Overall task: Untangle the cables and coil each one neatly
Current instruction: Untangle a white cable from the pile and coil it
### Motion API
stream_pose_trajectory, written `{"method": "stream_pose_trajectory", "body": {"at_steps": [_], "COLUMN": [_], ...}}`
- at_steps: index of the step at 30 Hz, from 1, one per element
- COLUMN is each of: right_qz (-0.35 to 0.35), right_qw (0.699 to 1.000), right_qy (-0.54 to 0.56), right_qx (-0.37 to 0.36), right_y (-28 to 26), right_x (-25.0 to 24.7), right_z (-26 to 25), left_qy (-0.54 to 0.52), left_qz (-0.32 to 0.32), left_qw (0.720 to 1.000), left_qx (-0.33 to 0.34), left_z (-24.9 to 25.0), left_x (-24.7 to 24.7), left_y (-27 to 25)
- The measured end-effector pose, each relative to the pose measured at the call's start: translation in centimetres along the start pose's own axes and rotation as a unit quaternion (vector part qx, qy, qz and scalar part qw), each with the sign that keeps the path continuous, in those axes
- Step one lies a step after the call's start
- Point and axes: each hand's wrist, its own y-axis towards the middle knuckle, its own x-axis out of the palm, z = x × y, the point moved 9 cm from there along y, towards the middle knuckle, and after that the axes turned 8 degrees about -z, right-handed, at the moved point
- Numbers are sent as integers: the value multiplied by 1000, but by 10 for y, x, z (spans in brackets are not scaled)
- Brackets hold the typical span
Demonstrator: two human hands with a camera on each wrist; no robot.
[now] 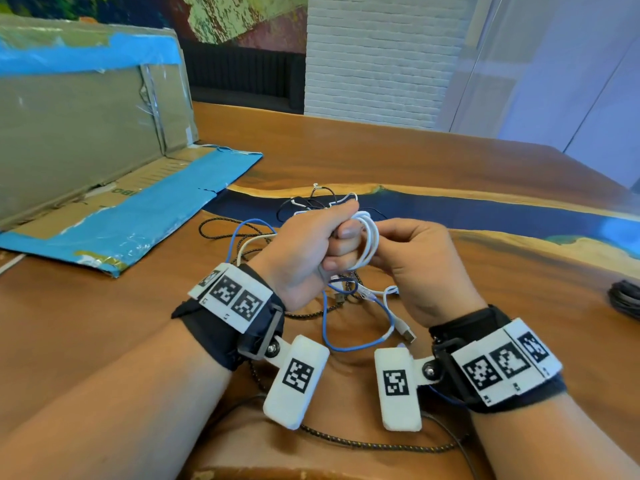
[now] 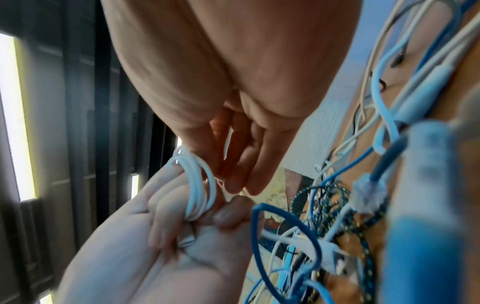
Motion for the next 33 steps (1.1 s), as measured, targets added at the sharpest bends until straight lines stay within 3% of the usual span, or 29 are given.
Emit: {"method": "stream_pose_trajectory", "body": {"at_steps": [5, 14, 18, 22, 27, 33], "right_qz": [-4, 57, -35, -144, -154, -59], "right_qw": [993, 998, 991, 964, 967, 996], "right_qy": [109, 26, 128, 220, 198, 56], "right_qx": [48, 21, 30, 42, 38, 40], "right_y": [0, 0, 3, -3, -2, 6], "right_x": [8, 4, 19, 29, 31, 4], "right_z": [16, 12, 11, 2, 3, 8], "left_qy": [66, 151, 160, 123, 153, 166], "left_qz": [58, 72, 80, 36, 21, 33], "left_qw": [995, 986, 984, 992, 988, 985], "left_qx": [43, 25, 15, 12, 21, 17], "left_z": [9, 8, 11, 11, 10, 2], "left_x": [-16, -22, -29, -17, -12, -14], "left_y": [2, 5, 3, 1, 1, 4]}}
